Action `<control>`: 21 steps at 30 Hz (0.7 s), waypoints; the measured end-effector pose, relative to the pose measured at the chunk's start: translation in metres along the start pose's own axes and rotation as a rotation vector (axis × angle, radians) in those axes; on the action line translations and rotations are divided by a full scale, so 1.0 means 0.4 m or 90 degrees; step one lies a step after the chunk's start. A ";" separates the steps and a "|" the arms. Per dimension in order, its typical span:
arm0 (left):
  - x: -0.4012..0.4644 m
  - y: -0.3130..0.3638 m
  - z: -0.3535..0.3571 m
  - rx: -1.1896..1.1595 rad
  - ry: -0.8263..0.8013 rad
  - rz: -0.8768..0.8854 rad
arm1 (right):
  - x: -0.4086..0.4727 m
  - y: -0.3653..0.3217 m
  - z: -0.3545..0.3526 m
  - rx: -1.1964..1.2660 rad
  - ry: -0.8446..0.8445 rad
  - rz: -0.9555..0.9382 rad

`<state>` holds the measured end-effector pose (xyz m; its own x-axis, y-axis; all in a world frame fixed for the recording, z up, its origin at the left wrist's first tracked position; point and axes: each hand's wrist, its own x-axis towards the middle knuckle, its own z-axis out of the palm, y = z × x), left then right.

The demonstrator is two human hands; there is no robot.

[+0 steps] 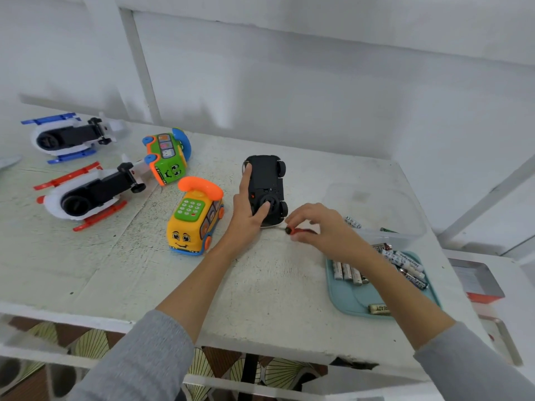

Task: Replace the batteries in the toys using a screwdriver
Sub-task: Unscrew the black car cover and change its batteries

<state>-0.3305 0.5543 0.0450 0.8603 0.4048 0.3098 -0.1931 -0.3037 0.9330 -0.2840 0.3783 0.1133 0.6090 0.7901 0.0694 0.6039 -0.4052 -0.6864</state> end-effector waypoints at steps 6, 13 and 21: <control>-0.021 -0.010 0.015 0.012 0.018 -0.042 | -0.020 -0.018 -0.040 0.144 0.216 0.094; -0.026 -0.020 0.023 0.032 0.043 -0.026 | -0.013 0.005 -0.017 0.118 0.285 0.131; -0.028 -0.017 0.022 0.039 0.041 -0.030 | 0.017 0.000 -0.003 0.089 0.274 0.124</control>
<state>-0.3348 0.5443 0.0337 0.8349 0.4741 0.2795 -0.1224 -0.3351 0.9342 -0.2790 0.3832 0.1146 0.8789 0.4323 0.2019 0.4002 -0.4377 -0.8051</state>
